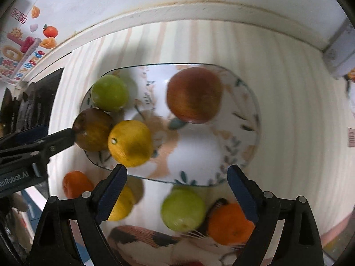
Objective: Organize fruits
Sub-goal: 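Place the yellow lemon on the plate with the right tool while the left tool places the brown apple, then grasp the yellow pear with the right tool while the left tool grasps the orange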
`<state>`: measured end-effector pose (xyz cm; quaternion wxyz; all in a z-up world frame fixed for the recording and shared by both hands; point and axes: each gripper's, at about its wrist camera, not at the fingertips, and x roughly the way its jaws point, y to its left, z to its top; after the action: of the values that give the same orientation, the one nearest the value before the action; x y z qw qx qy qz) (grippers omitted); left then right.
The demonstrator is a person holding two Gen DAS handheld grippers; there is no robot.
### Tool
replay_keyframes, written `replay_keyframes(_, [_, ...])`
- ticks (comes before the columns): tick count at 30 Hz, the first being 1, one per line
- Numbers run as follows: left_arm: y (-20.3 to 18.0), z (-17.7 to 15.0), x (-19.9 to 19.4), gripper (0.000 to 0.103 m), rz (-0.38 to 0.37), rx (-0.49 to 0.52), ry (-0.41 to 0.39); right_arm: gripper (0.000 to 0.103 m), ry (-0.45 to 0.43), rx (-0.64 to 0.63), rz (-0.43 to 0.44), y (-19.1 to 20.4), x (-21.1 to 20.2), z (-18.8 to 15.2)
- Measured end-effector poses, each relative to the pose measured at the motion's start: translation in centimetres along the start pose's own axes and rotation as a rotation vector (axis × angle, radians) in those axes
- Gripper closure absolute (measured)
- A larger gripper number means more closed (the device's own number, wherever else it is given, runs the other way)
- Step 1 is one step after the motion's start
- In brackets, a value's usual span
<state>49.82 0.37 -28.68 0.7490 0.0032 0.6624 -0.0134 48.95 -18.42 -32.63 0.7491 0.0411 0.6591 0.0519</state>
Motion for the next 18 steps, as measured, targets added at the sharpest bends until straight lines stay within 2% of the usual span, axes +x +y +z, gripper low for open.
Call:
replay_keyframes(5, [0.6, -2.7, -2.5, 0.013, 0.042, -0.007, -0.063, 0.009, -0.033, 0.023, -0.023, -0.8, -2.1, -1.4])
replay_keyframes(18, [-0.2, -8.3, -7.9, 0.013, 0.009, -0.030, -0.168, 0.009, -0.142, 0.011, -0.037, 0.2, -9.6, -6.5])
